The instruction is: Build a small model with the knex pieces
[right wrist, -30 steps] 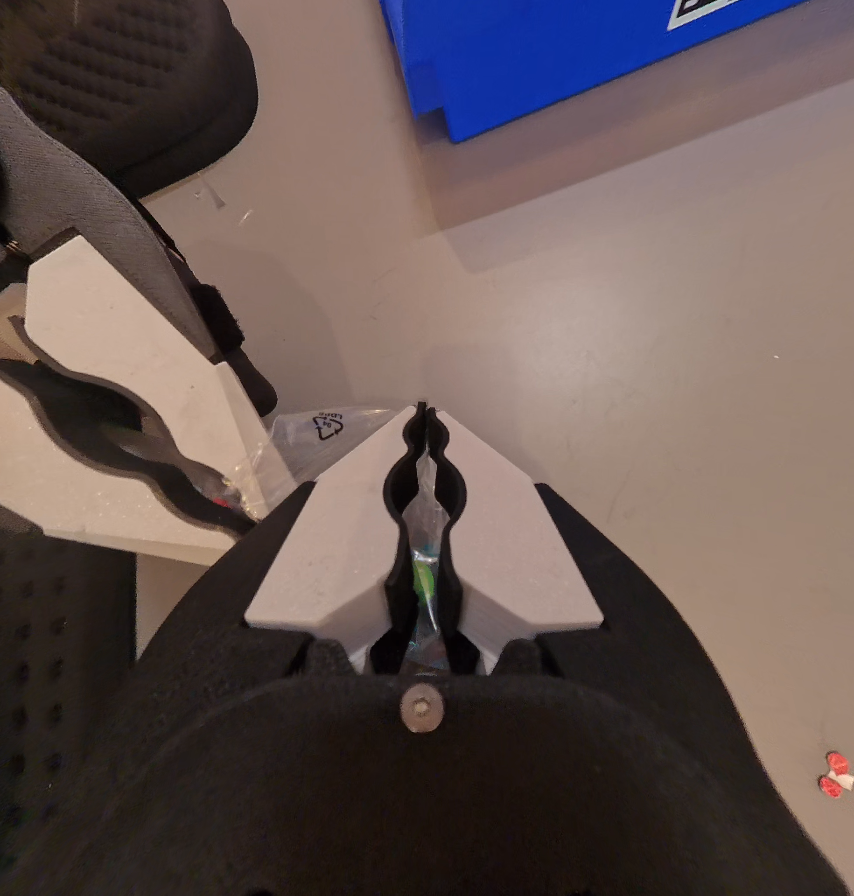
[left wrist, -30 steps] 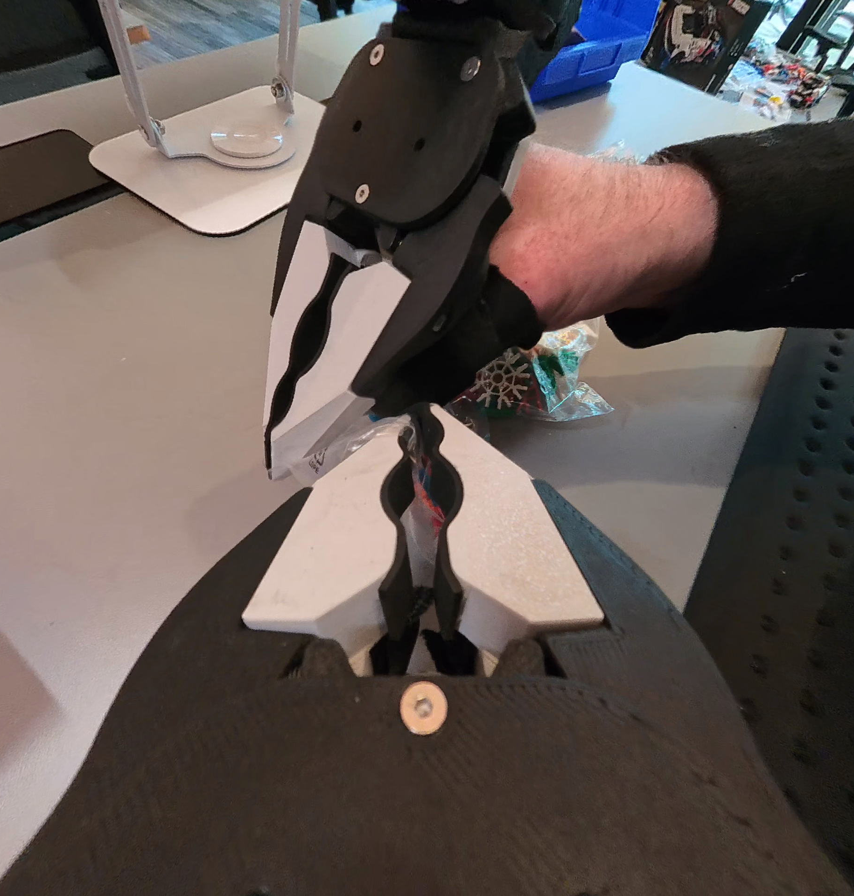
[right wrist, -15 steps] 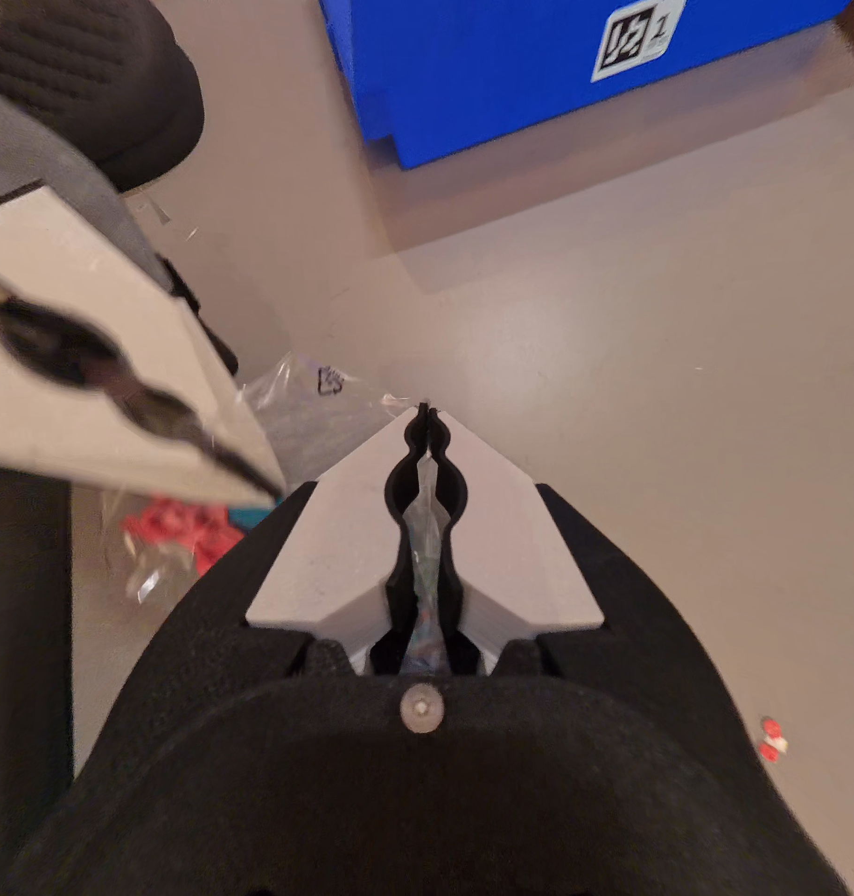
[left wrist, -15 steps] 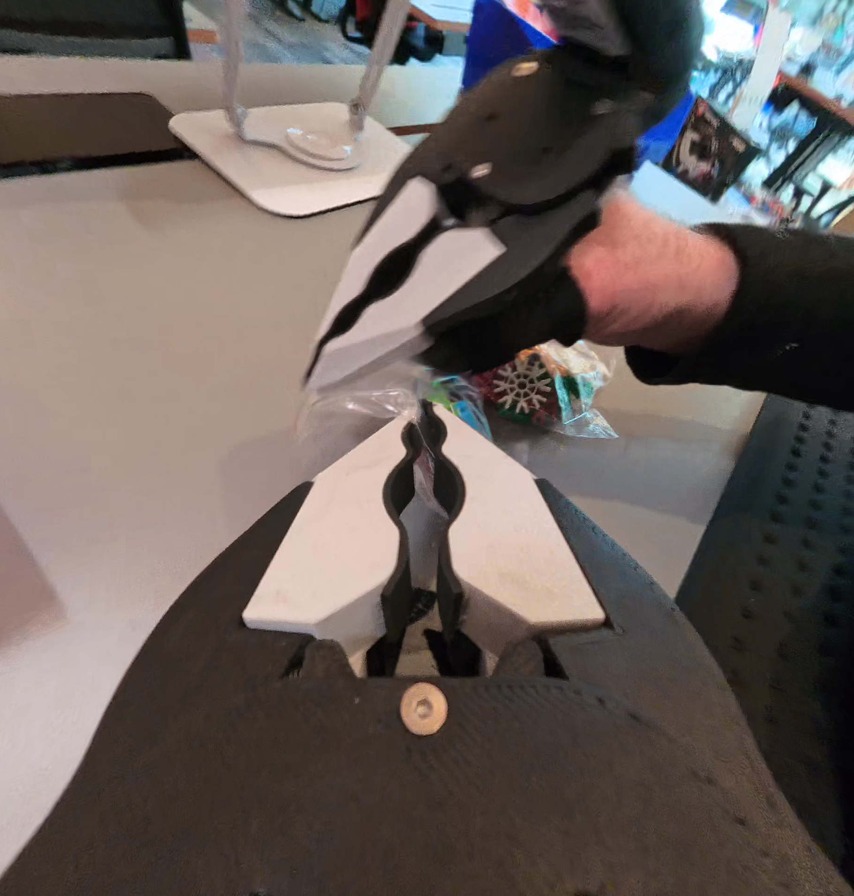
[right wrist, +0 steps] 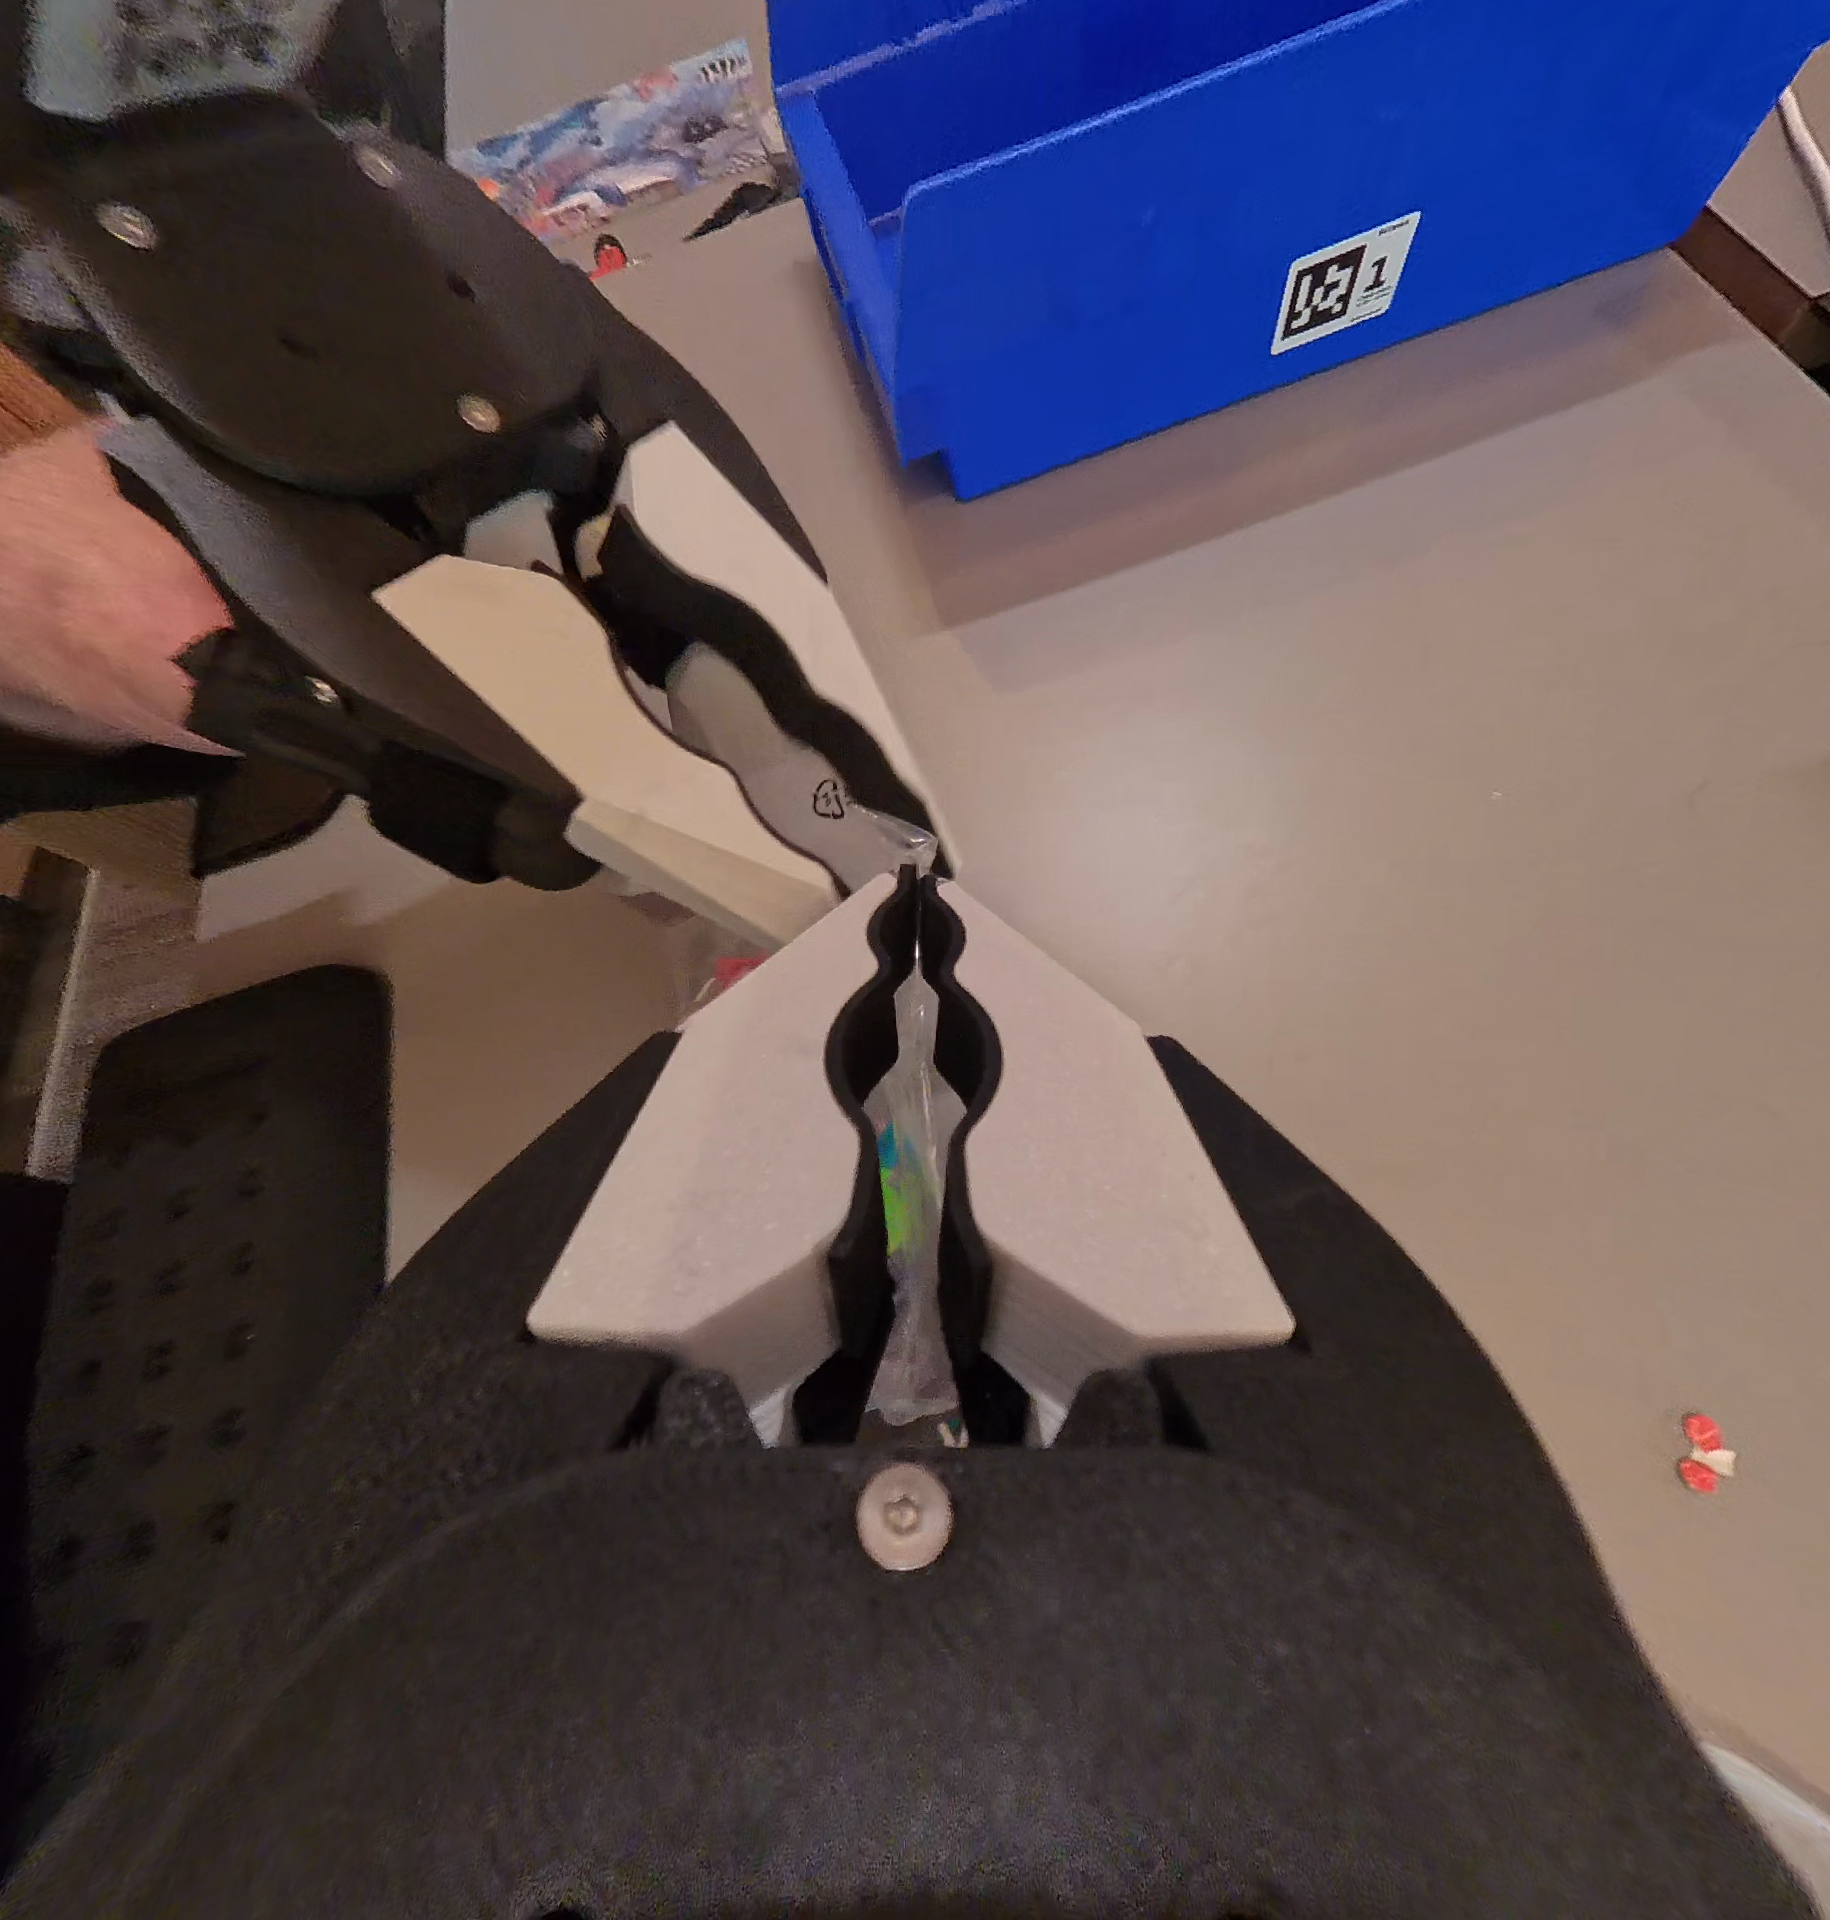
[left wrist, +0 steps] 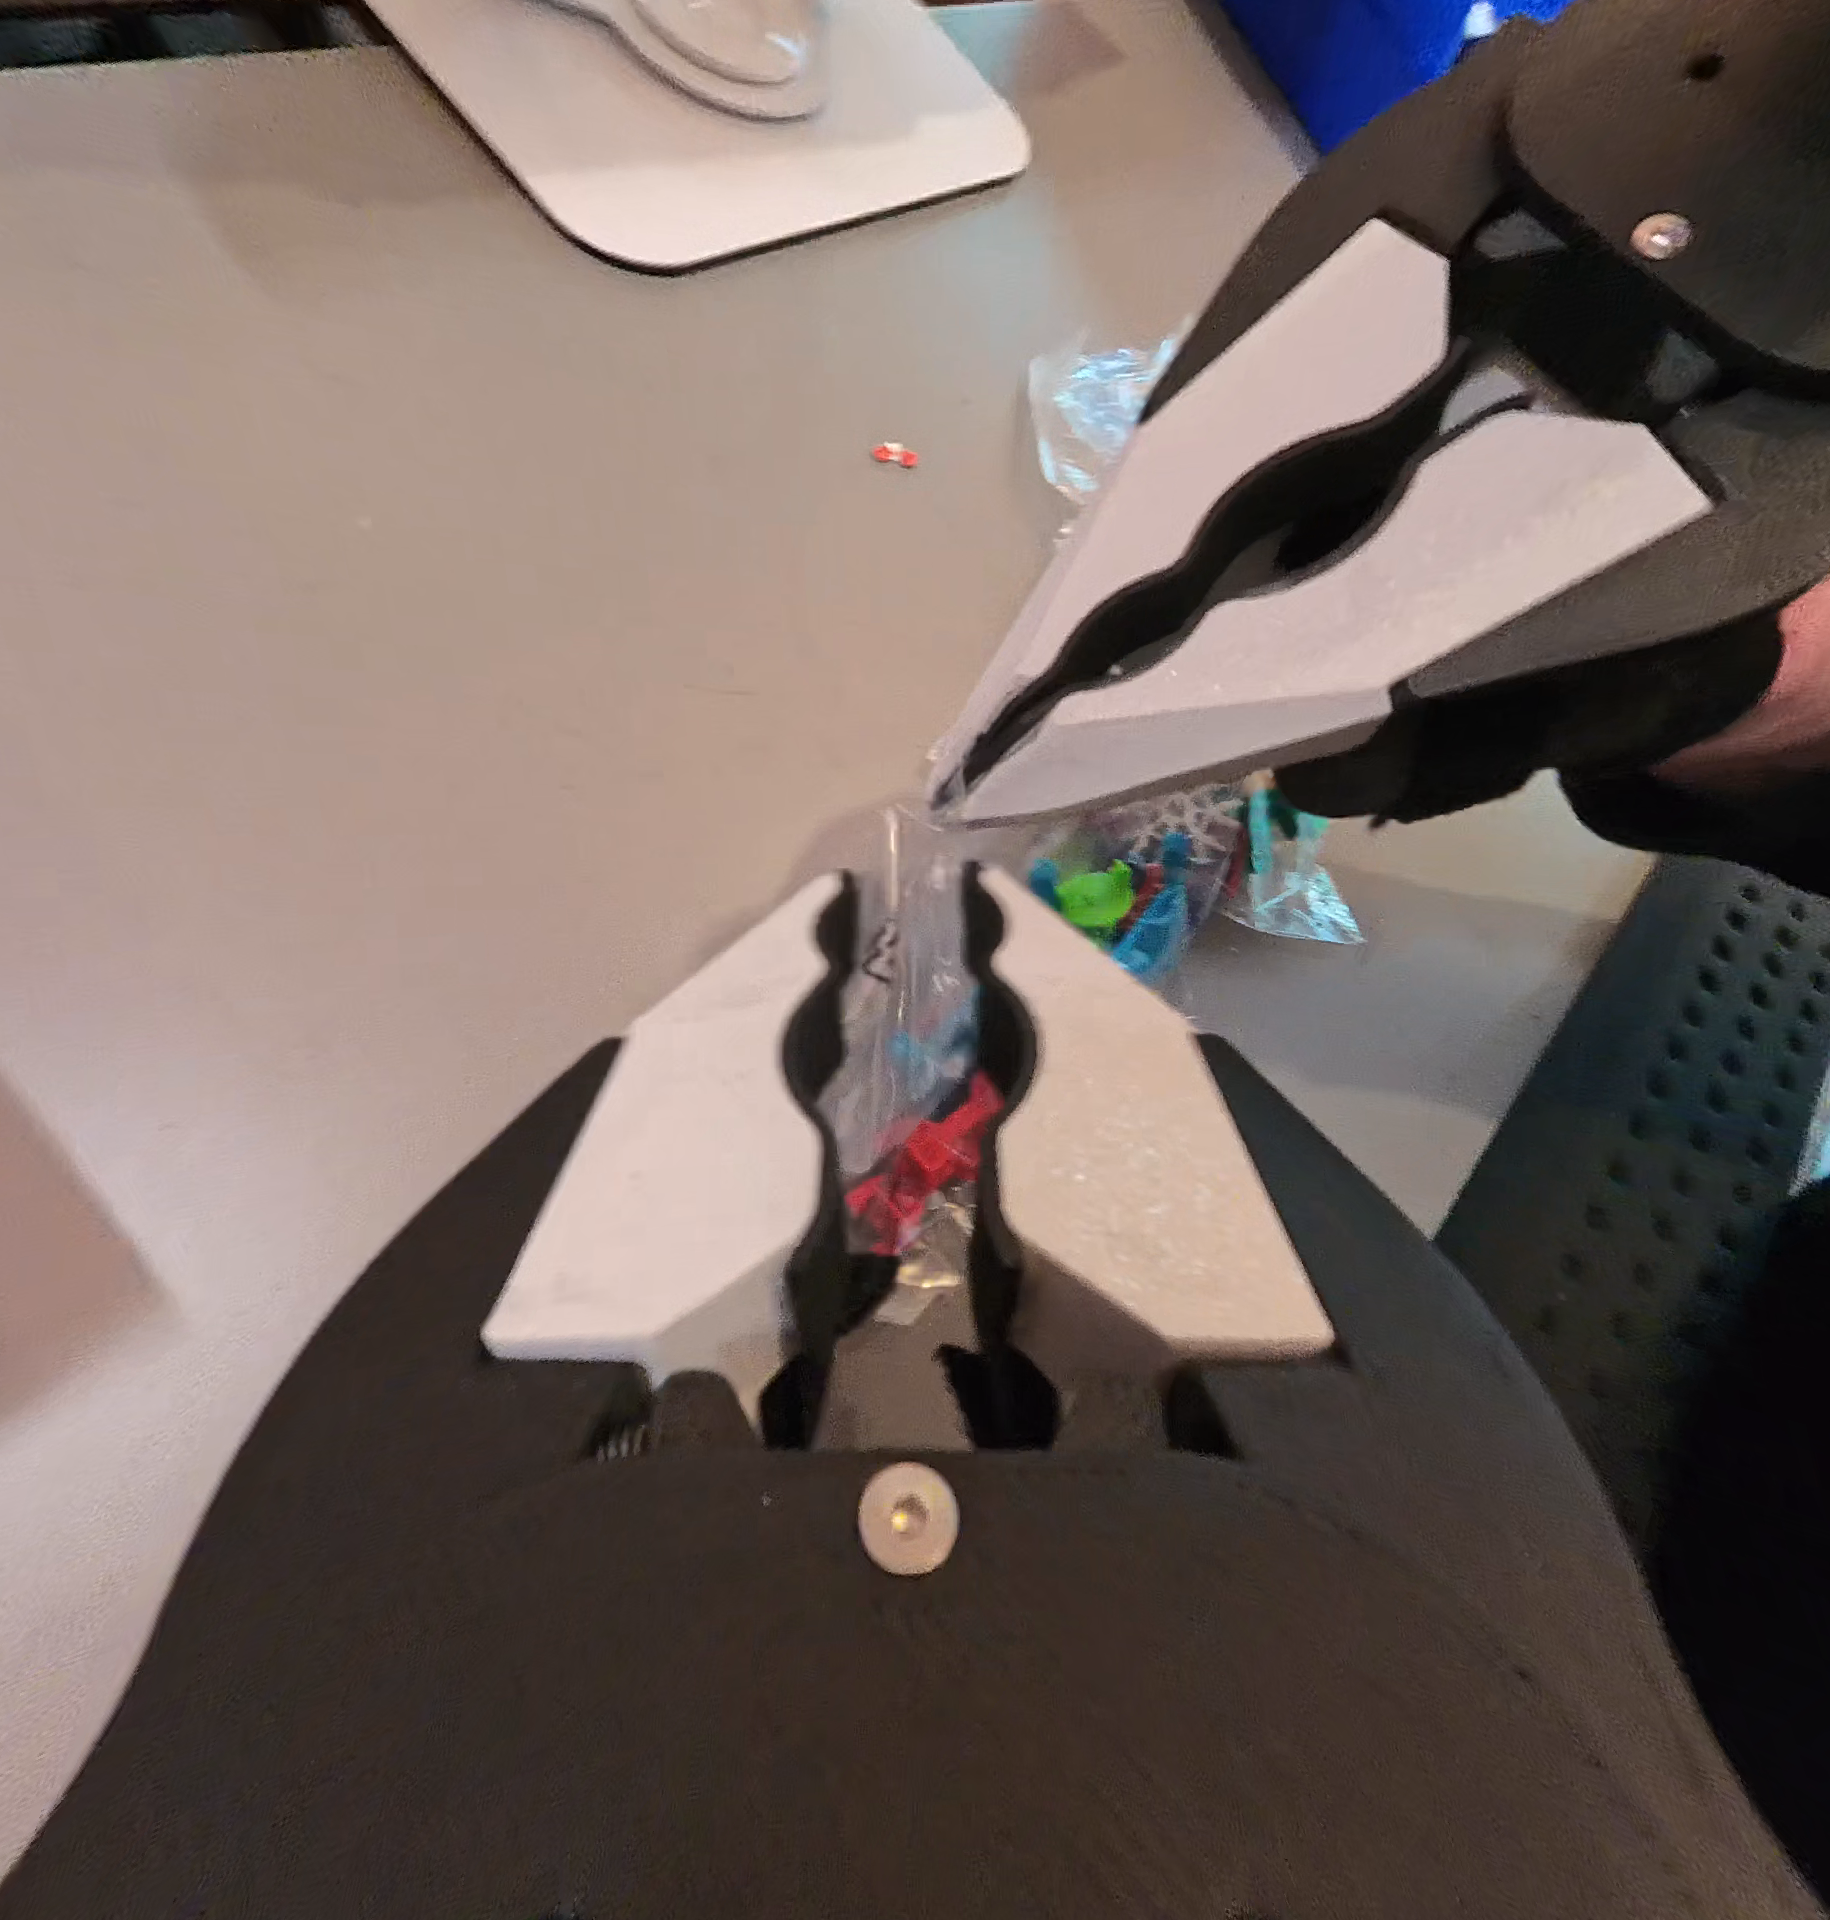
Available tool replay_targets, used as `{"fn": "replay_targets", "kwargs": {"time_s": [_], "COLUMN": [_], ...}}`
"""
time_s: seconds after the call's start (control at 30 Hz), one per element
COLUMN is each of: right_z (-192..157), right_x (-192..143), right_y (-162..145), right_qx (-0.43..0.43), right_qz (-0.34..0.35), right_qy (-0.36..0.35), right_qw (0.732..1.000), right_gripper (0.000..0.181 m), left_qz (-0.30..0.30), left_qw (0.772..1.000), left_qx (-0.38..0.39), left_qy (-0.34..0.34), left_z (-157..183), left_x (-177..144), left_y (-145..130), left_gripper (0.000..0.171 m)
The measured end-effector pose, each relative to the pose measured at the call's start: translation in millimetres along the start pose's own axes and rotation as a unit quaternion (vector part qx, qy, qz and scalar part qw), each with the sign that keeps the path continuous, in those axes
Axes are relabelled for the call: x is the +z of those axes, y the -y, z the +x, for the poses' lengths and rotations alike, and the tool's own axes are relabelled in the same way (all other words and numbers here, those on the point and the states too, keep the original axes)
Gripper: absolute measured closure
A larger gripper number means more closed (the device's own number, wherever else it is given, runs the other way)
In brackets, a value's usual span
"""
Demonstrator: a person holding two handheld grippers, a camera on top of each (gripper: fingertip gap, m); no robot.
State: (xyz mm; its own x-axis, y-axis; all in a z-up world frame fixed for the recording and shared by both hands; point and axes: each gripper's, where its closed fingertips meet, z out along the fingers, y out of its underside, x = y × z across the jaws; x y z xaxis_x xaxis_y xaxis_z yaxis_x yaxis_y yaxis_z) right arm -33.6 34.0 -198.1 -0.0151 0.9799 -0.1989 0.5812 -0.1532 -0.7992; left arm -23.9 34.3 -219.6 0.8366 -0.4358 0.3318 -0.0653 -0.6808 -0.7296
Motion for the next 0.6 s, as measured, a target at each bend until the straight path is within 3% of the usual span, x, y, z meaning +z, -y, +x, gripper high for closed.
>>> {"fn": "replay_targets", "kwargs": {"time_s": [0.03,0.3,0.37,0.47,0.5,0.57,0.6], "right_z": [-3,-7,-5,-4,-6,-9,-7], "right_x": [-2,-12,-17,-10,-5,2,4], "right_y": [0,-3,-5,-16,-21,-27,-28], "right_qx": [0.008,0.028,0.027,0.008,0.001,-0.009,-0.012], "right_qz": [0.004,0.020,0.017,-0.014,-0.026,-0.038,-0.036], "right_qy": [0.010,0.059,0.067,0.075,0.085,0.103,0.099], "right_qw": [1.000,0.998,0.997,0.997,0.996,0.994,0.994], "right_gripper": [0.181,0.179,0.152,0.140,0.146,0.177,0.181], "left_qz": [0.006,0.012,0.015,0.027,0.022,0.015,0.014], "left_qw": [1.000,0.999,0.999,0.998,0.998,0.998,0.998], "left_qx": [0.007,0.035,0.039,0.046,0.055,0.057,0.057], "left_qy": [-0.004,0.013,0.010,-0.013,-0.009,-0.008,-0.002], "left_z": [3,-1,-2,6,5,5,3], "left_x": [1,3,0,-1,0,3,5], "left_y": [0,-3,-3,1,0,-2,-2], "left_gripper": [0.170,0.171,0.171,0.171,0.171,0.171,0.171]}}
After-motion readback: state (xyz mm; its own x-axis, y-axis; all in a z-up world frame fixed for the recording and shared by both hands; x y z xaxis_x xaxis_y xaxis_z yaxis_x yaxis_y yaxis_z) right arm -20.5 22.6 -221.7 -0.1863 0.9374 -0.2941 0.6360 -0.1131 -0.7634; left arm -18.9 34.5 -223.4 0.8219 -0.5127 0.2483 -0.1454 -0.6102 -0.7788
